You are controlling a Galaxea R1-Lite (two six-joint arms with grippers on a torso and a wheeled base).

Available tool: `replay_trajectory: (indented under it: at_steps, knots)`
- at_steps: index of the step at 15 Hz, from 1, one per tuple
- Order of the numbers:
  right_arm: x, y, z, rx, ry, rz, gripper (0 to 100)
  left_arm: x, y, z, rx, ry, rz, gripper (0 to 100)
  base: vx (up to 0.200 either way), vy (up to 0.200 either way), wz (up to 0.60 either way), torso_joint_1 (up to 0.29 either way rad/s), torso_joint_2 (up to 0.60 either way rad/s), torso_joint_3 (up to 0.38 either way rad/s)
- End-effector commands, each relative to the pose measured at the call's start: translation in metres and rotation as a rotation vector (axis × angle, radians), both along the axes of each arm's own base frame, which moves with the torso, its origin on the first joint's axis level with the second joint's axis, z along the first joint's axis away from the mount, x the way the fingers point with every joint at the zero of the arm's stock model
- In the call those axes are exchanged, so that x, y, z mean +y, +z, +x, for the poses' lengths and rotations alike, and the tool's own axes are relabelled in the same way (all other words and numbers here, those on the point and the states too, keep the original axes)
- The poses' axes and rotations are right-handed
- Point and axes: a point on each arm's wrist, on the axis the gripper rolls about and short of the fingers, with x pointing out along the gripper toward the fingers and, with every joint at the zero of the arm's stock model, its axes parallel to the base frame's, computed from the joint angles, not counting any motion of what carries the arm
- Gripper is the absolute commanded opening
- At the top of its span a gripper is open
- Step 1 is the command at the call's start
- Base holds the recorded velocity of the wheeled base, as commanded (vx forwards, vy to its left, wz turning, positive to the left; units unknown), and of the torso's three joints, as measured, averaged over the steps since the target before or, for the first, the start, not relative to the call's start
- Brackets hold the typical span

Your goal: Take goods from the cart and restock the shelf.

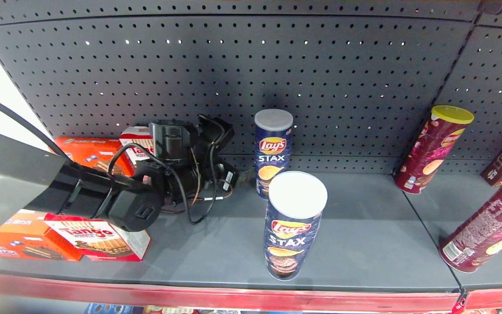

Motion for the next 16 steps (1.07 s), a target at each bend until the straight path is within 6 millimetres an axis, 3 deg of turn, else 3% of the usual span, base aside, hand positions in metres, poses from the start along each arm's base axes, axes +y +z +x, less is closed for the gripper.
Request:
replay_trajectory:
  at_steps: [1,4,5,10,12,14,16]
  knots:
    - [0.0,0.0,0.0,0.001,0.001,0.0,100,0.0,-0.003,-0.001,0.007,0.001,0.005,100,0.0,0.0,0.0,0.0,0.0,0.0]
    - [0.0,0.0,0.0,0.001,0.001,0.0,100,0.009,0.023,-0.012,-0.052,0.015,-0.015,100,0.0,0.0,0.0,0.0,0.0,0.0]
    - [0.0,0.0,0.0,0.001,0.001,0.0,100,0.016,0.041,-0.025,-0.084,0.017,-0.026,100,0.0,0.0,0.0,0.0,0.0,0.0]
    - [0.0,0.0,0.0,0.001,0.001,0.0,100,0.048,0.083,-0.084,-0.178,0.083,-0.081,100,0.0,0.0,0.0,0.0,0.0,0.0]
    - [0.0,0.0,0.0,0.001,0.001,0.0,100,0.072,0.095,-0.11,-0.21,0.137,-0.109,100,0.0,0.0,0.0,0.0,0.0,0.0]
    - [0.0,0.0,0.0,0.001,0.001,0.0,100,0.102,0.102,-0.157,-0.255,0.196,-0.144,100,0.0,0.0,0.0,0.0,0.0,0.0]
    - [0.0,0.0,0.0,0.001,0.001,0.0,100,0.12,0.095,-0.199,-0.283,0.224,-0.154,100,0.0,0.0,0.0,0.0,0.0,0.0]
